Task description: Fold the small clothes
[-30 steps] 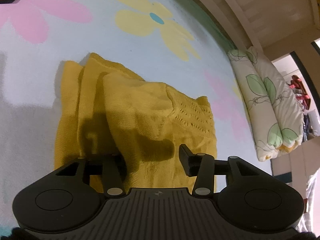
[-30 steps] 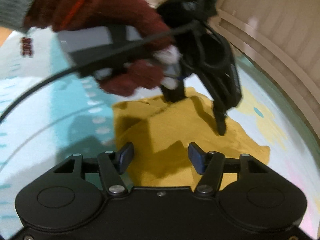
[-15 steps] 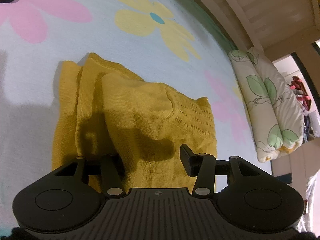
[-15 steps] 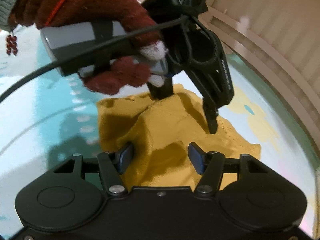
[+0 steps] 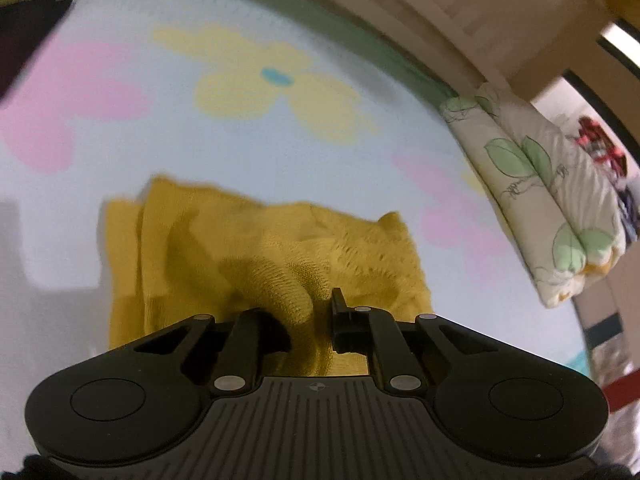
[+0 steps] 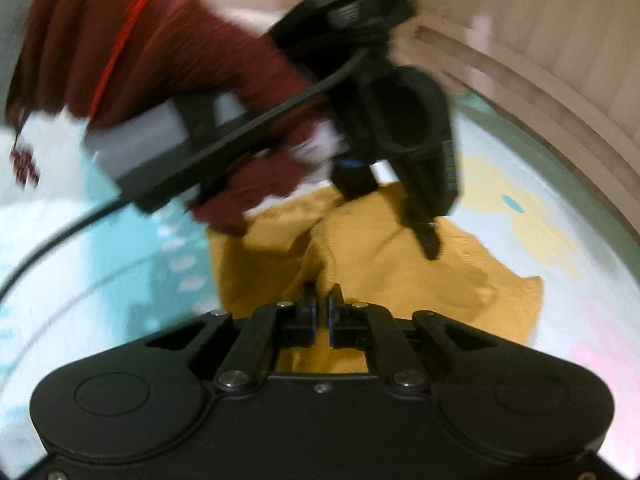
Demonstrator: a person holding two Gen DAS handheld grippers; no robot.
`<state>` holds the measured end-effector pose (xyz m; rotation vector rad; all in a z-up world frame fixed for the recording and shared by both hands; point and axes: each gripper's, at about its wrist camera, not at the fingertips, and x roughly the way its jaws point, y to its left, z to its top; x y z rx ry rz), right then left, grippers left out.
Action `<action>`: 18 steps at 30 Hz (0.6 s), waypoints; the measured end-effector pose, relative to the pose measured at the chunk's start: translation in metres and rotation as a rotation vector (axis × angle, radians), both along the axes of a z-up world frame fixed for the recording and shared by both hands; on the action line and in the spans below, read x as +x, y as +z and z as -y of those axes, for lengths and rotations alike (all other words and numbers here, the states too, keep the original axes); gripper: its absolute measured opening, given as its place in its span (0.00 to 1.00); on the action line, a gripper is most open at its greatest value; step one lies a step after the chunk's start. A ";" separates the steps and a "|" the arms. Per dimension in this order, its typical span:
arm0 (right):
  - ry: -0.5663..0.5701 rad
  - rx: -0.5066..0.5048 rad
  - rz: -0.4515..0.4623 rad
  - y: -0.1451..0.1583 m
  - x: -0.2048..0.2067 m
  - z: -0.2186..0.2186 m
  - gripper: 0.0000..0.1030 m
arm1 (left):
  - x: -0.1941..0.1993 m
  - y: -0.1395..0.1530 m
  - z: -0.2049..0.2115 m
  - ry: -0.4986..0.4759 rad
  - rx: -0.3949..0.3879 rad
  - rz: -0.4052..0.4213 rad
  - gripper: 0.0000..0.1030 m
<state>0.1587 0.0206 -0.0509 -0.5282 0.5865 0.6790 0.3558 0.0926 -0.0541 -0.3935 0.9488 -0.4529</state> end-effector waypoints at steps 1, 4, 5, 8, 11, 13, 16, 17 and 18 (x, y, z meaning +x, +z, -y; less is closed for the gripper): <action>-0.017 0.020 0.009 0.005 -0.001 0.003 0.10 | -0.001 0.006 0.002 -0.011 0.009 0.020 0.13; -0.038 0.079 0.031 0.020 -0.002 0.005 0.09 | -0.004 0.026 0.002 -0.028 0.032 0.077 0.11; -0.039 0.098 0.029 0.025 -0.002 0.004 0.10 | -0.005 0.030 0.001 -0.028 0.037 0.088 0.09; -0.018 0.126 0.024 0.028 -0.002 -0.008 0.10 | -0.005 0.029 -0.010 -0.017 0.062 0.082 0.08; 0.007 0.113 0.008 0.020 -0.003 -0.024 0.10 | -0.004 0.008 -0.021 0.010 0.110 0.008 0.09; 0.013 0.096 -0.036 0.008 0.000 -0.032 0.10 | -0.004 -0.009 -0.026 0.046 0.167 -0.043 0.13; 0.031 0.036 -0.133 -0.013 0.002 -0.042 0.21 | -0.006 -0.021 -0.038 0.056 0.095 -0.071 0.20; 0.037 0.036 -0.152 -0.017 0.002 -0.042 0.22 | -0.006 -0.019 -0.042 0.064 0.070 -0.073 0.26; 0.043 0.041 -0.166 -0.019 0.001 -0.041 0.30 | -0.005 -0.016 -0.046 0.078 0.045 -0.067 0.28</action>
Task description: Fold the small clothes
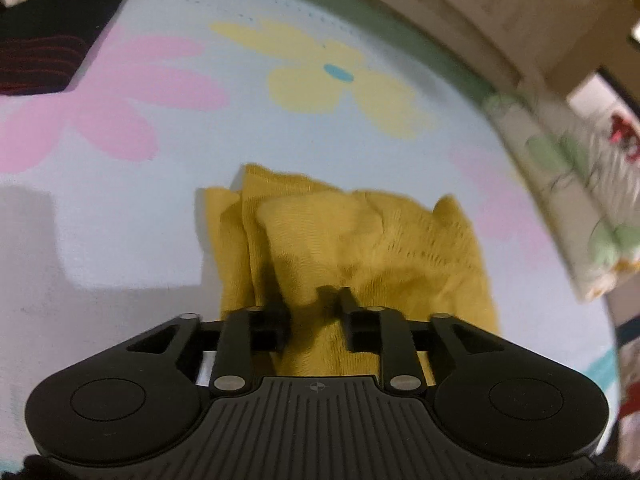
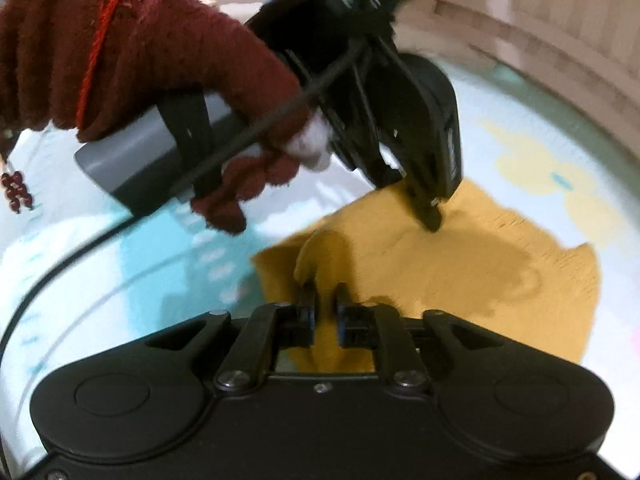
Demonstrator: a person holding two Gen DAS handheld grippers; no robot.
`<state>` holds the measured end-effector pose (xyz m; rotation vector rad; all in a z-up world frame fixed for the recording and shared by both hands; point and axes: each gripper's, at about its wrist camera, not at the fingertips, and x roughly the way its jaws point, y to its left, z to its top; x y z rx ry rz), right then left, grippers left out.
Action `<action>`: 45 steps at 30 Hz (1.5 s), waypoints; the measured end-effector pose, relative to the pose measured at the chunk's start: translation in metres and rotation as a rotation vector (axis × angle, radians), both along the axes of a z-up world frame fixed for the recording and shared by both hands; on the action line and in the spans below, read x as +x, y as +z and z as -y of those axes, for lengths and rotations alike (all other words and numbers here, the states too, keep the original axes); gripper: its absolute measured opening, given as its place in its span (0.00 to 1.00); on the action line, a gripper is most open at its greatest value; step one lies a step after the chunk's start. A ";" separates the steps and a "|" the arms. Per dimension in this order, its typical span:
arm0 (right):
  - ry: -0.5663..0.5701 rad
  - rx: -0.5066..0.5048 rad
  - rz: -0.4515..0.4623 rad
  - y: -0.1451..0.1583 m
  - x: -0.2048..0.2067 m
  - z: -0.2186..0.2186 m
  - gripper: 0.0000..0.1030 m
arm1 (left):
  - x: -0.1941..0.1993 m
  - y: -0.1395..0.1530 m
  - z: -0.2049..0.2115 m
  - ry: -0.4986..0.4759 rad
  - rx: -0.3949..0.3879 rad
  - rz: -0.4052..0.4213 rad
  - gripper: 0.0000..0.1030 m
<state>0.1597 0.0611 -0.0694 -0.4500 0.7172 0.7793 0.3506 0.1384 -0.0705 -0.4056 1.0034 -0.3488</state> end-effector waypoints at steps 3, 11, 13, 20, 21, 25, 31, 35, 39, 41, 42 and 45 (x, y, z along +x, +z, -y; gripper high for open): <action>-0.006 0.042 -0.029 0.004 -0.001 0.011 0.41 | 0.005 0.000 -0.015 0.043 -0.126 0.014 0.40; -0.074 0.152 -0.068 0.025 0.011 0.051 0.42 | 0.022 -0.008 -0.001 0.062 -0.253 0.083 0.41; -0.094 0.162 -0.069 0.025 0.013 0.052 0.42 | 0.021 0.001 -0.002 0.066 -0.273 0.149 0.41; -0.185 0.201 -0.115 0.022 0.042 0.070 0.42 | 0.007 0.020 -0.029 0.236 -0.115 0.199 0.41; -0.205 0.207 -0.122 0.022 0.045 0.076 0.42 | 0.006 0.022 -0.029 0.221 -0.062 0.175 0.41; -0.310 0.247 -0.138 0.026 0.055 0.096 0.42 | -0.012 0.038 -0.018 0.092 0.079 0.166 0.41; -0.361 0.269 -0.140 0.031 0.069 0.106 0.43 | -0.051 0.053 0.006 -0.070 0.187 0.113 0.41; -0.302 0.219 -0.112 0.031 0.060 0.095 0.47 | -0.078 0.039 -0.001 -0.041 0.054 -0.002 0.44; -0.281 0.217 -0.117 0.030 0.055 0.090 0.47 | -0.090 0.021 -0.009 -0.004 -0.056 -0.071 0.53; -0.288 0.228 -0.116 0.033 0.055 0.093 0.48 | -0.094 0.017 -0.011 -0.005 -0.101 -0.077 0.53; -0.293 0.233 -0.113 0.035 0.055 0.094 0.48 | -0.096 0.016 -0.012 -0.008 -0.119 -0.065 0.53; -0.313 0.247 -0.101 0.040 0.055 0.101 0.48 | -0.096 0.021 -0.007 -0.027 -0.148 -0.022 0.53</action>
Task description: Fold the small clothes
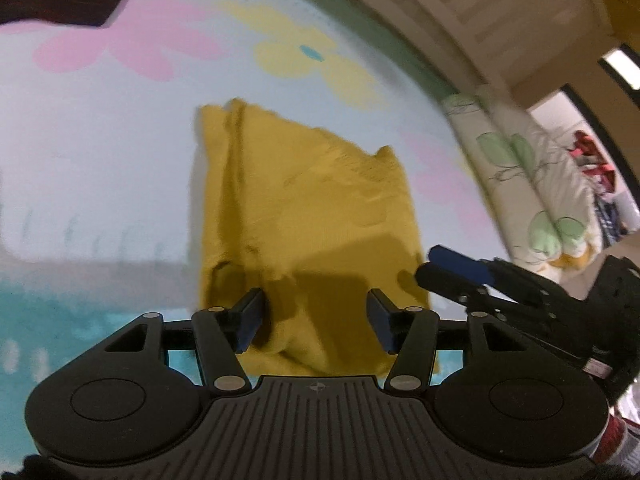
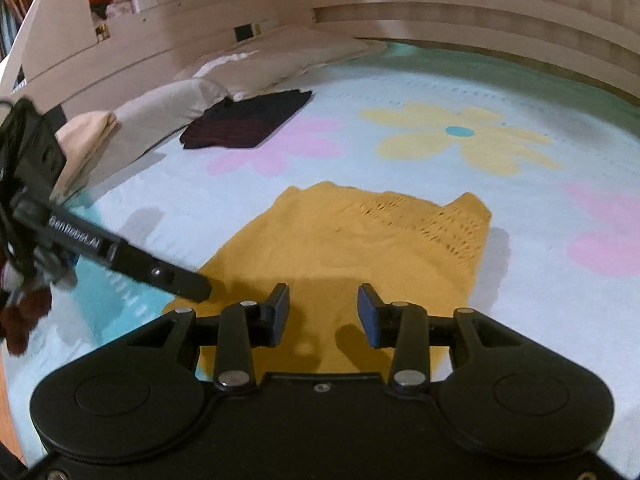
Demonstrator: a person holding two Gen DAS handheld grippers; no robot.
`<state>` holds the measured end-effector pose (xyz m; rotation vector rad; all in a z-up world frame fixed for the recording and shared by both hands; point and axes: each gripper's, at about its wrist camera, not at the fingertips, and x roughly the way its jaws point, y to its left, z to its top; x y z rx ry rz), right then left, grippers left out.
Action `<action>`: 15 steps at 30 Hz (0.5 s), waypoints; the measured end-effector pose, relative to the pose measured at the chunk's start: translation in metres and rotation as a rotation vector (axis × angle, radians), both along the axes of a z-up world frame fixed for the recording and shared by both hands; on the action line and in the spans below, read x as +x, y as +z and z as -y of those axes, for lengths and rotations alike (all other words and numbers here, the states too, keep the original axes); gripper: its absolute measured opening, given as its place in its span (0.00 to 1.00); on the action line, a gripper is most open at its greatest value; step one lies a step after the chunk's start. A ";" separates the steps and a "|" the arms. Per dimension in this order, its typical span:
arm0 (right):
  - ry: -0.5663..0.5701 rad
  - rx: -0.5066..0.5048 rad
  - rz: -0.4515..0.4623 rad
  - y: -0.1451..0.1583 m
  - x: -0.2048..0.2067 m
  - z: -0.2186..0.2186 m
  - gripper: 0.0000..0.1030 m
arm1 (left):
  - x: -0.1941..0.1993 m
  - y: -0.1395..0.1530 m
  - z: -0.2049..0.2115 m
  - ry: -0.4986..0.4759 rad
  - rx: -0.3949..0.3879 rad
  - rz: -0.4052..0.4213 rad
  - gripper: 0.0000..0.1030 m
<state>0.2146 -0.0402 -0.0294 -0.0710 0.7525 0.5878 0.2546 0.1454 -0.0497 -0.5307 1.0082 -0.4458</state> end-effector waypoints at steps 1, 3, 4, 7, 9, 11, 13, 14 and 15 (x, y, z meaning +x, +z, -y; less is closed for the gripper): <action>-0.008 0.003 0.000 0.001 0.001 0.002 0.48 | 0.000 0.002 0.002 -0.013 -0.013 0.017 0.53; -0.022 0.007 0.000 0.001 0.001 0.006 0.48 | -0.001 0.004 0.010 -0.040 -0.030 0.043 0.53; -0.027 0.006 0.000 0.001 0.002 0.008 0.48 | 0.000 0.004 0.014 -0.056 -0.032 0.048 0.53; -0.037 0.003 0.001 0.001 0.001 0.011 0.48 | 0.001 -0.001 0.023 -0.088 -0.019 0.045 0.53; -0.042 0.006 -0.003 0.001 0.001 0.013 0.48 | 0.002 -0.005 0.027 -0.102 0.009 0.048 0.53; -0.044 0.008 -0.004 0.002 0.001 0.014 0.48 | 0.004 -0.007 0.032 -0.118 0.059 0.065 0.53; -0.045 0.009 -0.002 0.002 0.001 0.015 0.48 | 0.004 -0.008 0.034 -0.131 0.106 0.082 0.53; -0.046 0.011 -0.002 0.003 0.000 0.016 0.48 | 0.005 -0.009 0.035 -0.136 0.123 0.081 0.53; -0.047 0.012 -0.001 0.003 0.000 0.016 0.48 | 0.005 -0.011 0.034 -0.138 0.132 0.078 0.53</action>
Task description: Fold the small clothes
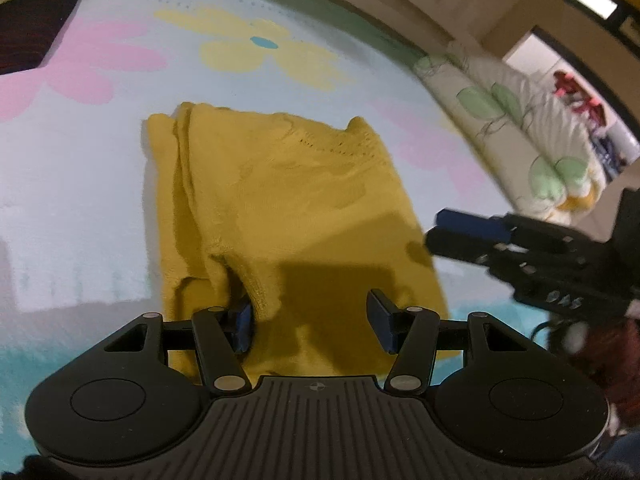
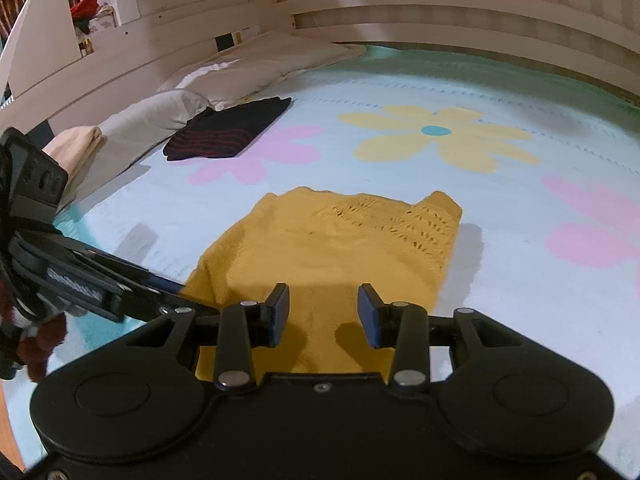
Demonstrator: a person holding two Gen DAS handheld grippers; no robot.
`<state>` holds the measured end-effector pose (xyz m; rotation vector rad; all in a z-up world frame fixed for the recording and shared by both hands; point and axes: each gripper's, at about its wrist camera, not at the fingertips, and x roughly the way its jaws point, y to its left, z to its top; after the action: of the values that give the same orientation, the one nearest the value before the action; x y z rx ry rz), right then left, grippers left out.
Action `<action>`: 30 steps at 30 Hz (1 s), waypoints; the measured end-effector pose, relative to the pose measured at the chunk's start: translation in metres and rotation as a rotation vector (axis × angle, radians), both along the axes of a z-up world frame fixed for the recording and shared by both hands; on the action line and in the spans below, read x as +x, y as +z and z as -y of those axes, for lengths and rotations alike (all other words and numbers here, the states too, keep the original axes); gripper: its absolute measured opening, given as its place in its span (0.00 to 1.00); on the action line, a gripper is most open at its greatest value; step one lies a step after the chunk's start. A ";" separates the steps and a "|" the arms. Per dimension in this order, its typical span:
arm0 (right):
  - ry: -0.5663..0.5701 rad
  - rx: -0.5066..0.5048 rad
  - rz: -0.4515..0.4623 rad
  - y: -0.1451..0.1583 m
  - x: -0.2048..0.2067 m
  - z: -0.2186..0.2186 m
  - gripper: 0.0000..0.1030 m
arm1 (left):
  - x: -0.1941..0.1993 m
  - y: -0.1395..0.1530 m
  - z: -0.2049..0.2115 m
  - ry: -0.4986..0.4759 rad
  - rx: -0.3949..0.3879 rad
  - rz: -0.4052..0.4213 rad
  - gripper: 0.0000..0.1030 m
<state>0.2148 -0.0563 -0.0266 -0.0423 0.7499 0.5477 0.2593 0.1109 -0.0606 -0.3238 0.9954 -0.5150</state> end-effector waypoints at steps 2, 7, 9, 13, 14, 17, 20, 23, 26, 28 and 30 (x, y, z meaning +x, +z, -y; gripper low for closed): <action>-0.001 0.001 0.001 0.000 0.000 0.001 0.48 | 0.000 -0.002 -0.002 -0.030 -0.025 -0.010 0.53; -0.002 -0.001 0.004 0.000 0.001 0.002 0.48 | -0.008 0.007 0.003 -0.285 0.031 -0.014 0.53; -0.005 -0.002 0.004 0.000 0.001 0.002 0.48 | -0.011 0.001 -0.001 -0.325 0.069 -0.057 0.53; -0.012 -0.003 0.001 -0.001 0.002 0.005 0.48 | -0.011 0.002 -0.023 -0.306 0.055 -0.093 0.53; -0.015 -0.005 0.001 -0.002 0.002 0.005 0.48 | -0.010 0.007 -0.027 -0.289 0.071 -0.087 0.53; -0.024 -0.003 -0.009 -0.003 0.005 0.007 0.53 | -0.007 0.022 -0.041 -0.198 0.136 -0.046 0.53; -0.043 0.005 -0.022 -0.005 0.009 0.010 0.53 | -0.005 0.036 -0.048 -0.025 0.170 0.039 0.55; -0.072 0.021 -0.038 -0.006 0.014 0.012 0.56 | -0.004 0.044 -0.035 0.050 0.185 0.122 0.59; -0.116 0.061 -0.059 -0.006 0.026 0.017 0.62 | -0.004 0.043 -0.011 0.006 0.229 0.171 0.60; -0.151 0.082 -0.067 -0.006 0.039 0.019 0.62 | -0.003 0.039 0.004 -0.034 0.284 0.178 0.60; -0.200 0.081 -0.069 -0.009 0.053 0.024 0.62 | -0.005 0.028 0.011 -0.077 0.316 0.144 0.60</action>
<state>0.2674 -0.0804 -0.0354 0.1266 0.7889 0.3896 0.2543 0.1002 -0.0324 0.0342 0.9347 -0.4360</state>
